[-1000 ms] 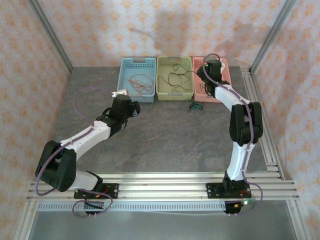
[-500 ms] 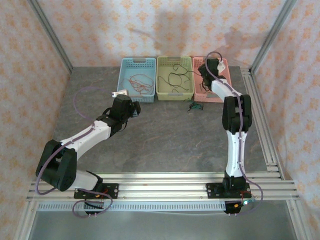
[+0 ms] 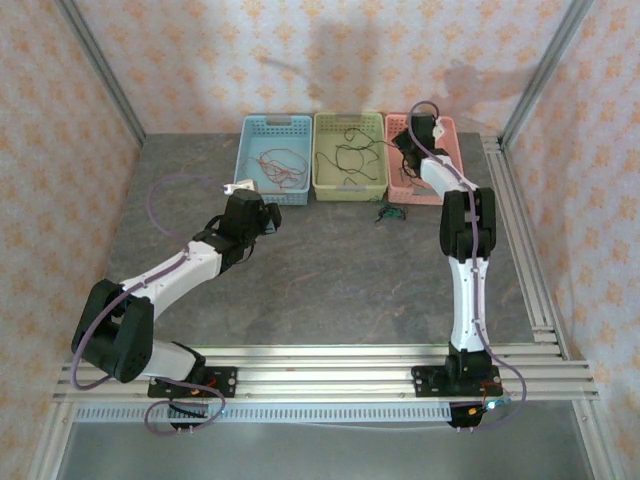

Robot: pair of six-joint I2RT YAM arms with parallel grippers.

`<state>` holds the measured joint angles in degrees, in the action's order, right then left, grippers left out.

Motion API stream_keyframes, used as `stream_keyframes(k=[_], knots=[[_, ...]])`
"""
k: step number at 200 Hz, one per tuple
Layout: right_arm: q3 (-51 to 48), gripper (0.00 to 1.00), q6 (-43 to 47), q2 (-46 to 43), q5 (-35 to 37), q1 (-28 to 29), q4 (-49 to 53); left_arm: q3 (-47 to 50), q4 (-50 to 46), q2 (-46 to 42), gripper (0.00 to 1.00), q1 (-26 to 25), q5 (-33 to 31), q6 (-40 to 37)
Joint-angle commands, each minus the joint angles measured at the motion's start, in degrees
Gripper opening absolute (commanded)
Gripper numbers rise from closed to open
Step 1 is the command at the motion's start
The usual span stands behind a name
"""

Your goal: Untangle the cables

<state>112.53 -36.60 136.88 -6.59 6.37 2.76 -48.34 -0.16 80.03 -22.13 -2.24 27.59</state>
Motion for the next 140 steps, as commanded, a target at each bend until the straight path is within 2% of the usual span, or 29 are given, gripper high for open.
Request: stream_keyframes(k=[1, 38, 92, 140], knots=[[-3.72, 0.0, 6.61, -7.92, -2.83, 0.04, -5.34, -0.54, 0.45, 0.31, 0.55, -0.45, -2.06, 0.62], [-7.22, 0.0, 11.11, -12.89, -6.8, -0.05, -6.75, -0.62, 0.25, 0.43, 0.55, -0.46, -2.15, 0.62], [-6.72, 0.0, 15.78, -15.44, -13.05, -0.07, -1.57, -0.79, 0.16, 0.64, 0.55, -0.5, -2.24, 0.6], [1.37, 0.0, 21.26, -12.82, -19.22, -0.07, 9.35, -1.06, -0.08, 0.84, 0.56, -0.53, -2.2, 0.52]])
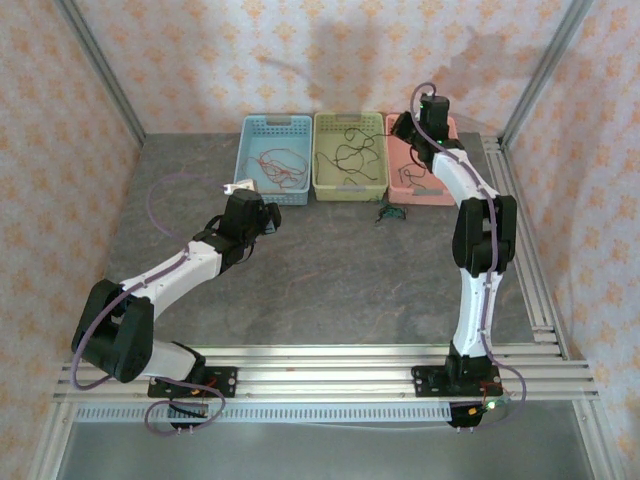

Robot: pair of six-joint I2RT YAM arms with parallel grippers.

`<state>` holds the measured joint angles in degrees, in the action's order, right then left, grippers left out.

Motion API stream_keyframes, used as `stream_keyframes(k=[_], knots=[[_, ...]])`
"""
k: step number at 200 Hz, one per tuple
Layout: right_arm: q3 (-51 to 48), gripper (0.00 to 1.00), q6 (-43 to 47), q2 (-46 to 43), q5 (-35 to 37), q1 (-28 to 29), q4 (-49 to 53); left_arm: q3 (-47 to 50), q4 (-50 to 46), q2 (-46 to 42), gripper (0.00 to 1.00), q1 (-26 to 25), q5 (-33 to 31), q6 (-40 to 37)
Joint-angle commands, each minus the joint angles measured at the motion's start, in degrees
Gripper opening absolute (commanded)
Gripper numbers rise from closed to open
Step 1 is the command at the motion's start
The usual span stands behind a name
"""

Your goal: Untangle the cables

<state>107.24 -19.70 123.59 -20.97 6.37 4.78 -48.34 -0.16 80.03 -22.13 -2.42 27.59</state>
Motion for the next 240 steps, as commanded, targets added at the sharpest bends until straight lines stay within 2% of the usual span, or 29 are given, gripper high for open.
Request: stream_keyframes(k=[1, 49, 93, 115, 121, 130, 143, 163, 194, 210, 240], knots=[[7.06, 0.0, 4.39, 0.66, -4.98, -0.05, 7.61, -1.06, -0.09, 0.79, 0.55, -0.54, -2.04, 0.52], [10.04, 0.0, 6.86, 3.7, -9.38, 1.12, 11.7, -1.31, -0.19, 1.09, 0.55, -0.54, -2.0, 0.43], [21.19, 0.0, 11.54, 11.2, -9.89, 4.07, 19.92, -1.61, -0.45, 1.4, 0.55, -0.59, -1.9, 0.44], [26.21, 0.0, 12.39, 15.28, -7.67, 4.95, 21.37, -1.61, -0.42, 1.37, 0.56, -0.62, -1.94, 0.36], [28.02, 0.06, 12.7, 16.49, -7.79, 5.26, 21.76, -1.68, -0.48, 1.44, 0.56, -0.63, -1.89, 0.35], [31.18, 0.22, 12.91, 18.76, -7.16, 5.76, 22.98, -1.67, -0.46, 1.51, 0.56, -0.63, -1.76, 0.35], [34.89, 0.39, 13.38, 21.67, -6.44, 6.42, 23.63, -1.67, -0.2, 1.62, 0.56, -0.63, -1.0, 0.08], [35.95, 0.52, 11.15, 23.73, -5.75, 7.21, 20.6, -1.95, -0.49, 1.8, 0.56, -0.61, -0.84, -0.03], [36.76, 0.59, 9.39, 24.37, -4.4, 7.95, 17.85, -1.98, -0.52, 1.88, 0.56, -0.72, -0.88, -0.1], [37.92, 0.6, 9.31, 24.4, -3.66, 7.95, 18.92, -2.22, -0.77, 2.13, 0.56, -0.72, -0.96, -0.09], [39.59, 0.6, 10.3, 22.98, 5.43, 7.6, 25.12, -2.33, -0.91, 2.26, 0.56, -0.7, -1.01, -0.15]])
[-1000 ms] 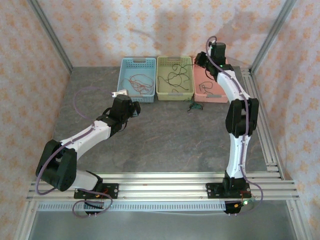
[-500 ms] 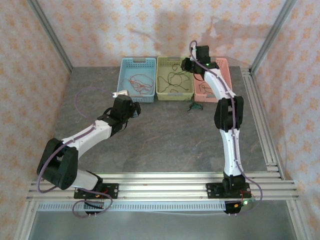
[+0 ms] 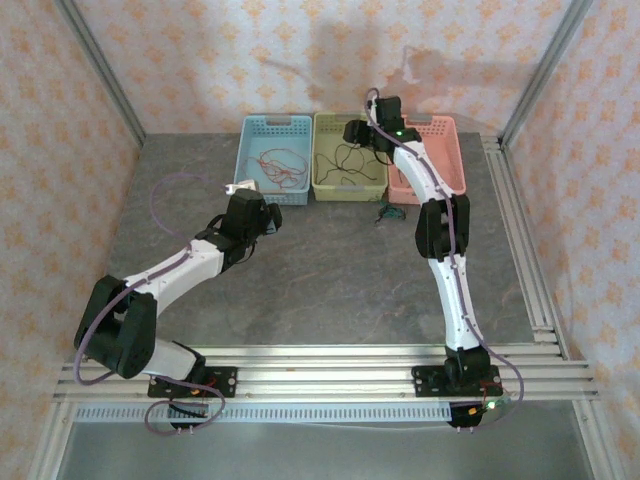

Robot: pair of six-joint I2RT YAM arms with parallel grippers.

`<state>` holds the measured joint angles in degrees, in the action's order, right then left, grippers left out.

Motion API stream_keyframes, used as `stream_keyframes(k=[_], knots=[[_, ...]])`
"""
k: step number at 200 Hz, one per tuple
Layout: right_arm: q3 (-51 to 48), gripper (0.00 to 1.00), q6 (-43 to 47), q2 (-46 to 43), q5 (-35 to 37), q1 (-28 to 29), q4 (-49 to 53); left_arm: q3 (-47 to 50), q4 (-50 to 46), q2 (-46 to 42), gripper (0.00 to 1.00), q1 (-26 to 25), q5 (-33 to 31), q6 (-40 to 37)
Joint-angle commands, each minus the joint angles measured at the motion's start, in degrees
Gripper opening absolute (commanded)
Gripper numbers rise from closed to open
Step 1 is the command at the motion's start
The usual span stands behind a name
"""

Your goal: Untangle the cables

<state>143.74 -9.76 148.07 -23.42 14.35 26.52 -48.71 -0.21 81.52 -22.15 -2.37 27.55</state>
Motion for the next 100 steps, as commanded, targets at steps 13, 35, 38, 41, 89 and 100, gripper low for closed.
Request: stream_keyframes(k=[13, 35, 38, 41, 89, 100], knots=[[1.56, 0.6, 1.99, -3.65, 9.87, -0.42, 4.46, -1.91, -0.77, 0.72, 0.56, -0.69, -1.05, -0.08], [-7.95, 0.58, 2.84, -10.94, 7.85, -0.32, 1.6, -1.76, -0.5, 0.44, 0.56, -0.7, -0.87, -0.2], [-9.76, 0.57, 2.75, -12.32, 7.72, -0.29, 0.98, -1.7, -0.45, 0.43, 0.56, -0.68, -0.88, -0.18], [-11.53, 0.57, 2.71, -13.75, 7.61, -0.29, 0.18, -1.7, -0.42, 0.44, 0.56, -0.7, -0.8, -0.21], [-50.26, 0.52, -0.67, -41.64, 8.14, 0.15, -16.23, -0.18, 1.28, -1.15, 0.56, -0.92, -0.62, -0.39], [-59.2, 0.51, -1.01, -47.36, 8.17, 0.24, -20.29, -0.17, 1.26, -1.17, 0.56, -0.91, -0.66, -0.51]])
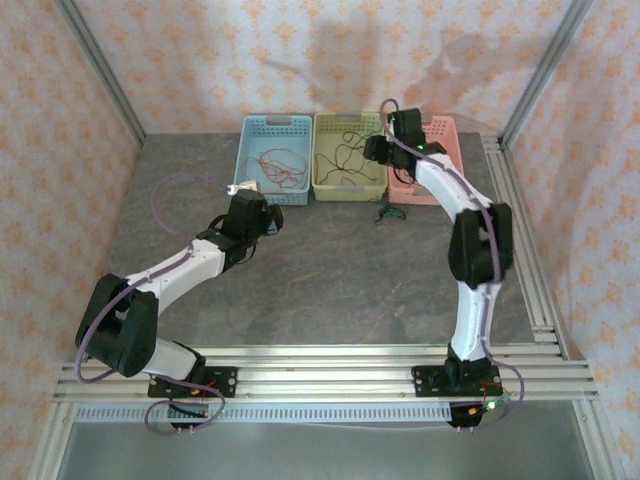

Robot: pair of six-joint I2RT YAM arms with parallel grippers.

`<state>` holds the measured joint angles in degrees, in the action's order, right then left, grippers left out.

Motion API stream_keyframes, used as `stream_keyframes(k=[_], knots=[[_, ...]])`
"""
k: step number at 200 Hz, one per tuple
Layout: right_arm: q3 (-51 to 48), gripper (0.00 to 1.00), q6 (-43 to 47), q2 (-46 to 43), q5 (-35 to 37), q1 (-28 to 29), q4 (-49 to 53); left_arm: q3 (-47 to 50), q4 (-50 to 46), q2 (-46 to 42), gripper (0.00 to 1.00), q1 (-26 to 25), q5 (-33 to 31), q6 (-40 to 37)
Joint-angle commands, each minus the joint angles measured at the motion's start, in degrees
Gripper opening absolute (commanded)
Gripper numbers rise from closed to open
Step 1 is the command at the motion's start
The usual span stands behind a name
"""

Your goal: Untangle the cables

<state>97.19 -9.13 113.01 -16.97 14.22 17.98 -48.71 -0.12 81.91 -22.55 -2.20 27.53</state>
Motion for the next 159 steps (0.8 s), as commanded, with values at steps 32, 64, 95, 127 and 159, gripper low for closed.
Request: stream_keyframes(k=[32, 64, 95, 127, 159], knots=[[-29.32, 0.48, -0.76, -21.29, 3.31, 0.36, -16.21, 0.02, 1.41, -1.75, 0.56, -0.57, -0.97, -0.42], [-37.64, 0.48, -0.48, -20.59, 3.96, 0.35, -20.94, 0.01, 1.28, -1.75, 0.56, -0.56, -1.14, -0.39], [-40.18, 0.5, -0.85, -15.67, 4.49, 0.46, -26.1, 0.19, 1.44, -1.97, 0.56, -0.5, -1.25, -0.42], [-41.16, 0.52, -0.98, -11.79, 7.15, 0.6, -29.64, 0.27, 1.52, -2.1, 0.56, -0.55, -1.32, -0.46], [-40.35, 0.54, -0.79, -8.92, 9.81, 0.72, -29.68, 0.24, 1.48, -1.97, 0.56, -0.52, -1.22, -0.5]])
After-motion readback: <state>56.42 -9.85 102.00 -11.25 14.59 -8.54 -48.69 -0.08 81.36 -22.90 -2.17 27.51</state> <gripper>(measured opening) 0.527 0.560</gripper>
